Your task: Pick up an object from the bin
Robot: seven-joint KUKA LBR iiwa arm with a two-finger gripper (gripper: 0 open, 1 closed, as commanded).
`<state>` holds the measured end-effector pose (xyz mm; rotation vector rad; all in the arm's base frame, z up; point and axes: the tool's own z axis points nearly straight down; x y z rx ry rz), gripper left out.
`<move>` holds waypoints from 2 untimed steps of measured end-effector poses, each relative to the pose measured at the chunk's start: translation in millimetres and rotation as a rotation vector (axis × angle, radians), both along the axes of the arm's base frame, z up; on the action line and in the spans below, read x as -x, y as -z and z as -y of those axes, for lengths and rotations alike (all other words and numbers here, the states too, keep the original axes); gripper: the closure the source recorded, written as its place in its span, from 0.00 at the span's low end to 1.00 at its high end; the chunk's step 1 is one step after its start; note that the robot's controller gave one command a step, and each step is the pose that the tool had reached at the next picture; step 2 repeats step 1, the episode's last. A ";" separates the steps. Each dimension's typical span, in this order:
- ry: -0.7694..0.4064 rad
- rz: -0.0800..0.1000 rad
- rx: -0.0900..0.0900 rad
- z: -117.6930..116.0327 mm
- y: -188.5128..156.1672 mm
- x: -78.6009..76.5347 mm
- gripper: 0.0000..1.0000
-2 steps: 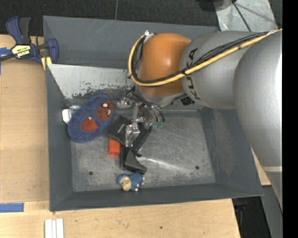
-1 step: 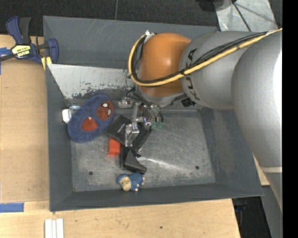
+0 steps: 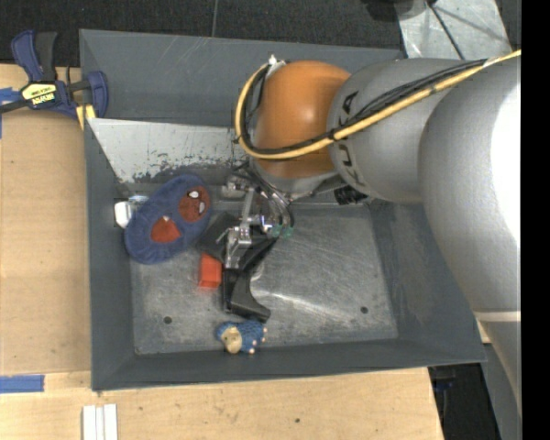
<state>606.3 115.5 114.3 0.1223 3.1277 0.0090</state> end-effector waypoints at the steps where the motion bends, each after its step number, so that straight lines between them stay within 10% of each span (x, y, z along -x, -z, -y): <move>1: 0.000 0.016 -0.004 -1.3 -1.6 -2.7 1.00; 2: 0.000 0.016 -0.004 -1.3 -1.6 -2.7 1.00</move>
Offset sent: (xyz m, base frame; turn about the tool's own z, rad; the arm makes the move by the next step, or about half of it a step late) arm 0.0000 0.0000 0.0000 0.0000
